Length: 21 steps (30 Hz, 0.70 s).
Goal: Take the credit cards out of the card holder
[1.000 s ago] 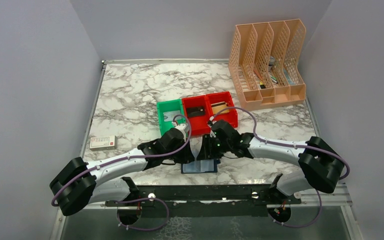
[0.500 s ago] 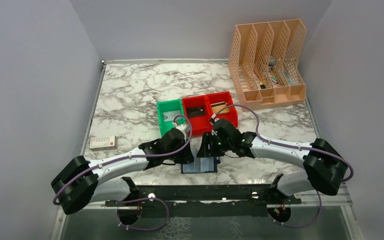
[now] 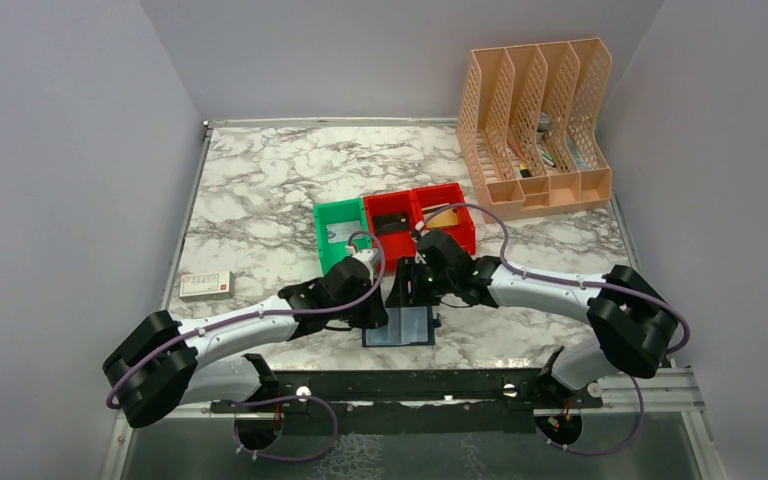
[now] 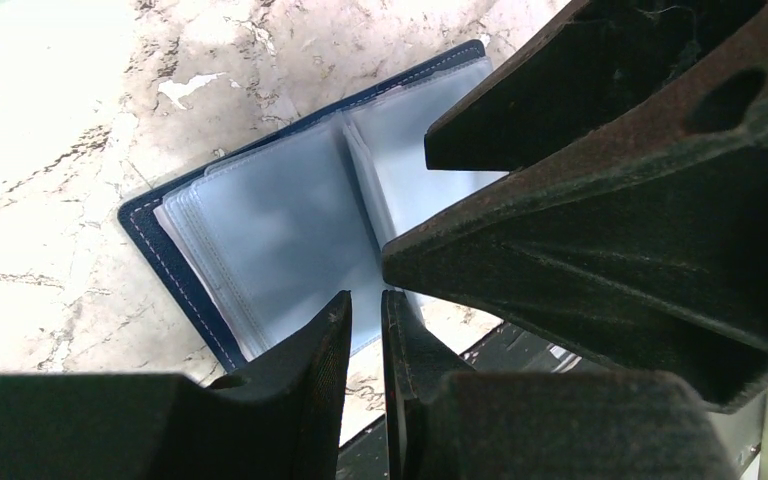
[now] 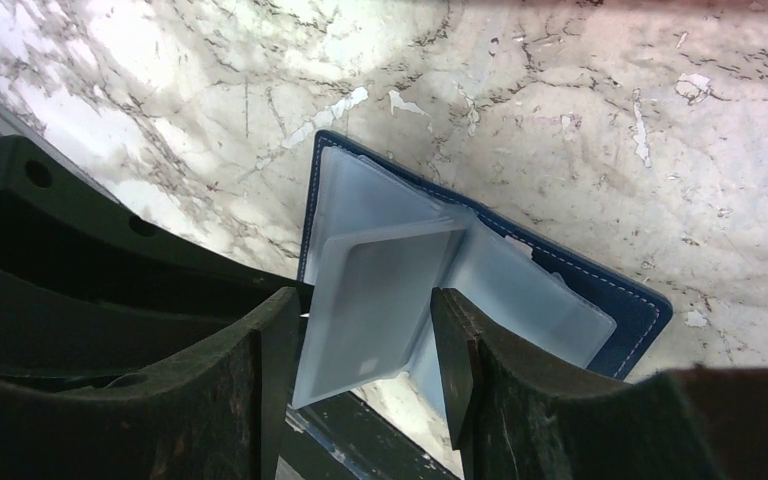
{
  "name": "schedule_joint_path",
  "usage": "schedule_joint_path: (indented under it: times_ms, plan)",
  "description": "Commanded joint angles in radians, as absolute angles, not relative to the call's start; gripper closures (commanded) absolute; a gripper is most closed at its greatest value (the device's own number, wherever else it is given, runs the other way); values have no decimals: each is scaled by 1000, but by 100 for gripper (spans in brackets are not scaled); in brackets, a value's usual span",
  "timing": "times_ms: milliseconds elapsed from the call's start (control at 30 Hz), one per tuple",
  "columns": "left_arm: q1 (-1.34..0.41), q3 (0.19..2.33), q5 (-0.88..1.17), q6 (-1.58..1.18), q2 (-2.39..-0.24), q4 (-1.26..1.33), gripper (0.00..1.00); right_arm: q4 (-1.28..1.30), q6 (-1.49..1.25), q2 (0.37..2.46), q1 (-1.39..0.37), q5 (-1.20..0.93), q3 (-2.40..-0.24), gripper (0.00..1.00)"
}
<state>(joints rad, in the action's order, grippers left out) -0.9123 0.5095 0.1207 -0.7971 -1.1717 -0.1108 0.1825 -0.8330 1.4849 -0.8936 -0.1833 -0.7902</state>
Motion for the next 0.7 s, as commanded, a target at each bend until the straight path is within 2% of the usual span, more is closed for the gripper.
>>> schedule_joint_path:
  times_ms: [0,667]
  plan:
    - [-917,523,135,-788,-1170,-85,79,161,-827,1500,-891,-194,-772,48]
    - [-918,526,127,-785,-1193,-91,80,243,-810,1397,-891,-128,-714,61]
